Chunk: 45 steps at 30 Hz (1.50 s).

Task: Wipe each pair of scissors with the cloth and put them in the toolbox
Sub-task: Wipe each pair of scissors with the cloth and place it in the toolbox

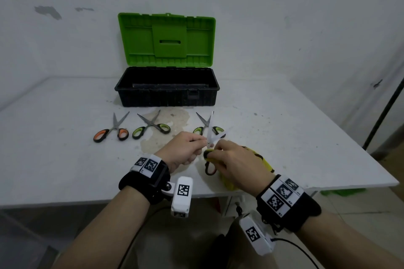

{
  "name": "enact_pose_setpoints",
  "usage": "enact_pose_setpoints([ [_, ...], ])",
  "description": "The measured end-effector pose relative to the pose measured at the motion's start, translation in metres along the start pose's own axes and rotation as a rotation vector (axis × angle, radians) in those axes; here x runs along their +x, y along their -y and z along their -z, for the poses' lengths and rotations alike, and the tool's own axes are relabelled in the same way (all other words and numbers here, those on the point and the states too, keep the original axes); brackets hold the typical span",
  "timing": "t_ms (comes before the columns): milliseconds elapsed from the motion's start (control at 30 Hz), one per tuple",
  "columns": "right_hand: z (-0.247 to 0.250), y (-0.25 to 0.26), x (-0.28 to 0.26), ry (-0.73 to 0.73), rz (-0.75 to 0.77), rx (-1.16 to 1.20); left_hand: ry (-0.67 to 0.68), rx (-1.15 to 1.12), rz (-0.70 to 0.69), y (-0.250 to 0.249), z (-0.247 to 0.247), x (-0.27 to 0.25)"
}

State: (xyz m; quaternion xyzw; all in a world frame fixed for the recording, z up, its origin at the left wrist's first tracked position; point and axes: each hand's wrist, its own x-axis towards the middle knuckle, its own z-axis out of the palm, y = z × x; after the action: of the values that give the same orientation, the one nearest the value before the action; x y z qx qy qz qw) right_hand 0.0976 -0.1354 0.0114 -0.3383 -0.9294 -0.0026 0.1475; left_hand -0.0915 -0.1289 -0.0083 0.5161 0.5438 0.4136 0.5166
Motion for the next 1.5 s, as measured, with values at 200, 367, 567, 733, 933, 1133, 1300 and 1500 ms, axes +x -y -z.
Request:
enact_pose_setpoints([
  [200,0.008,-0.003,0.006,-0.093,-0.074,0.048,0.058,-0.029,-0.021,-0.001,-0.005,-0.004],
  [367,-0.001,0.003,0.0,-0.028,-0.006,-0.011,0.002,-0.027,-0.028,-0.001,-0.005,-0.003],
  [567,0.009,-0.007,0.006,-0.116,-0.129,0.151,0.049,-0.271,0.132,0.001,-0.007,-0.002],
  [733,0.018,-0.008,0.015,-0.184,-0.209,0.168,0.078,-0.372,0.143,-0.001,-0.009,-0.004],
  [933,0.009,-0.004,0.018,-0.113,-0.199,0.101,0.051,-0.393,0.112,-0.001,-0.01,-0.004],
  [1133,-0.001,0.002,0.02,-0.078,-0.144,0.056,0.046,-0.362,0.069,-0.006,-0.013,-0.002],
  [1300,0.014,-0.01,0.02,-0.07,-0.159,0.108,0.054,-0.336,0.085,0.001,-0.011,-0.002],
  [1500,0.004,-0.007,0.021,-0.047,-0.15,0.048,0.045,-0.199,0.043,-0.003,-0.018,-0.003],
])
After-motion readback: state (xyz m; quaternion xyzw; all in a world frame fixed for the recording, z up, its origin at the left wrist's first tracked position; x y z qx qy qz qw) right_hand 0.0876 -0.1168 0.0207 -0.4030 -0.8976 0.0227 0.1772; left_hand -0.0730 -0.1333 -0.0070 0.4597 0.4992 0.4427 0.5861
